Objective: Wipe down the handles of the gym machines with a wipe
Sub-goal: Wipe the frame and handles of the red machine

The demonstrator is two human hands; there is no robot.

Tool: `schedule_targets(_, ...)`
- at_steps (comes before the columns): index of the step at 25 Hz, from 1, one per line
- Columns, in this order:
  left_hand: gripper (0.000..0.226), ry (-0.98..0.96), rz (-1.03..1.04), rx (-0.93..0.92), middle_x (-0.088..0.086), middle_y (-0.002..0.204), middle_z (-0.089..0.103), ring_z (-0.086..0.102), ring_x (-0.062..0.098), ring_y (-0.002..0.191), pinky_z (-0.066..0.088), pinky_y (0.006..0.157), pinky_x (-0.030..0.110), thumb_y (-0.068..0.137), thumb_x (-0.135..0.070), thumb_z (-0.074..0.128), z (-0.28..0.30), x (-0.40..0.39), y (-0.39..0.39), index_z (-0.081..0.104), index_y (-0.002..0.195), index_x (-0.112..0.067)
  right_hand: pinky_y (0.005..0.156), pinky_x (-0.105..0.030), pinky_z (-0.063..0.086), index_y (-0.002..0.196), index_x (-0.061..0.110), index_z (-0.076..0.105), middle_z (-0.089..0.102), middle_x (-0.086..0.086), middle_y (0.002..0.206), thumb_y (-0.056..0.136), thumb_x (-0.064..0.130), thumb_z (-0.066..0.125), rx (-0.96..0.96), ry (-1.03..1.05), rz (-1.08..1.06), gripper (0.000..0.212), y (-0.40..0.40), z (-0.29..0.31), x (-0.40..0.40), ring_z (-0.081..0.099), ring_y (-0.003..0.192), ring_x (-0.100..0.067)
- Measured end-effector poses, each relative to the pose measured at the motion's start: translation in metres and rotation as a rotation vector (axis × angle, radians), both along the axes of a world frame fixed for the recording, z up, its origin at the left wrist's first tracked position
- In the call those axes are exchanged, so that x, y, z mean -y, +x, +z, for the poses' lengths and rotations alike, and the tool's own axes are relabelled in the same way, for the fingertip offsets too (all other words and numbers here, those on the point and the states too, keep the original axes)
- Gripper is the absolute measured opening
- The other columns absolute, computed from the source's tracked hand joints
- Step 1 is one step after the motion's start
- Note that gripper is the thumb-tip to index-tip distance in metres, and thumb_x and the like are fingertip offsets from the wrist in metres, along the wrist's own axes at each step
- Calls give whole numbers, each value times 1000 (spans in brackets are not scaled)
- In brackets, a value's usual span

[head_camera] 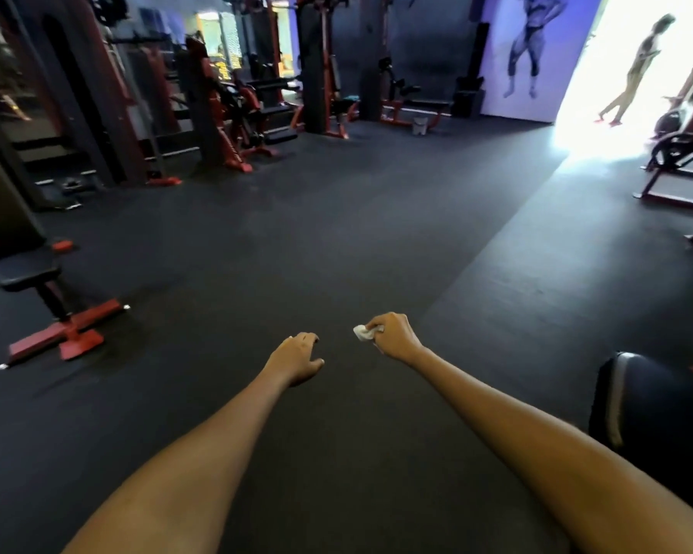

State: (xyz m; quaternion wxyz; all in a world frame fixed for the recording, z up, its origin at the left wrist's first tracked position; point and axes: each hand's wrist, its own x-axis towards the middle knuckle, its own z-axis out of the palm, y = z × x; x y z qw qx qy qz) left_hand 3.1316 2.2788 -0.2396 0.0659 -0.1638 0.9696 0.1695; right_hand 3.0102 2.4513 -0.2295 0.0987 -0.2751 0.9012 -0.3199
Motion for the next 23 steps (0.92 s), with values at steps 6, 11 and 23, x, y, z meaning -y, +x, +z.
schedule_targets(6,55,14,-169,37,0,149,36,29,26,140,27,113,36,94,-35,54,-17,18,-162,35,142,-16,84,-31,47,106,5,70,65,-15,112,83,1,52,20,11,-146,30,-129,-5,4,61,102,-27)
schedule_targets(11,55,4,-329,78,1,149,36,29,27,140,26,112,34,93,-35,54,-22,27,-309,36,142,-16,87,-36,49,107,4,69,64,-17,113,85,5,52,49,30,-328,28,-237,-5,-4,60,102,-31)
schedule_targets(23,53,-79,-807,80,3,145,36,42,26,128,35,104,33,93,-38,54,-10,-99,-623,42,137,-11,86,-37,49,101,2,71,67,-20,105,87,26,61,123,36,-806,29,-450,-4,-129,63,101,-25)
